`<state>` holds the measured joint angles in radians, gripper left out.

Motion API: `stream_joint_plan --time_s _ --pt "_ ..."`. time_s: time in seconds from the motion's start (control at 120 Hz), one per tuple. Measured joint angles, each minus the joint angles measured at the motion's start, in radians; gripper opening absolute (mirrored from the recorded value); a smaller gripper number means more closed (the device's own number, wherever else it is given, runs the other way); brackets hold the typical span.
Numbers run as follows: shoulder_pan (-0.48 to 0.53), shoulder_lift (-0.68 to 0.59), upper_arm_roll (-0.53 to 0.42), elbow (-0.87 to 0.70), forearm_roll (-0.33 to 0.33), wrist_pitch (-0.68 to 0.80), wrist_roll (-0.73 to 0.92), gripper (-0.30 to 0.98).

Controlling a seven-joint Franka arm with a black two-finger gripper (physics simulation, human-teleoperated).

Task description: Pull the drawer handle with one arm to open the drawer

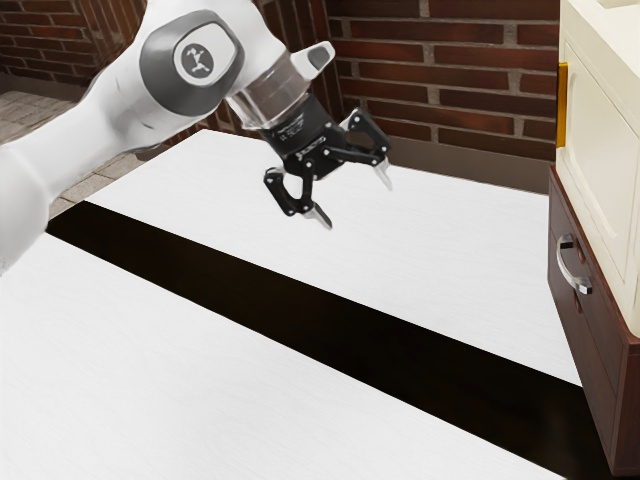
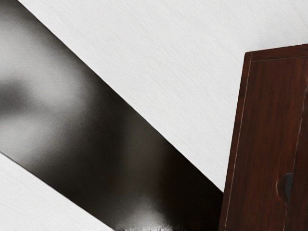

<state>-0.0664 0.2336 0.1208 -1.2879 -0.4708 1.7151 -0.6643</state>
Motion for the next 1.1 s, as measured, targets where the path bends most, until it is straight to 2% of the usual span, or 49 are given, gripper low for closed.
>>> stream_joint_plan --time_s 0.217,0.308,0.5,0.625,0.8,1.1 --pt "-0.001 0.011 -0.004 -0.032 -0.085 0.059 0.013 0.65" --pt "-0.006 0.108 -0.046 0.022 -0.101 0.086 0.023 0.61" --pt "-0.009 0.186 -0.069 0.100 -0.111 0.143 0.043 0.47" --pt "-0.010 0.211 -0.122 0.139 -0.113 0.189 0.063 0.41" --pt "-0.012 0.271 -0.180 0.175 -0.113 0.247 0.092 0.37" --pt "-0.060 0.278 -0.190 0.172 -0.117 0.284 0.124 0.29"
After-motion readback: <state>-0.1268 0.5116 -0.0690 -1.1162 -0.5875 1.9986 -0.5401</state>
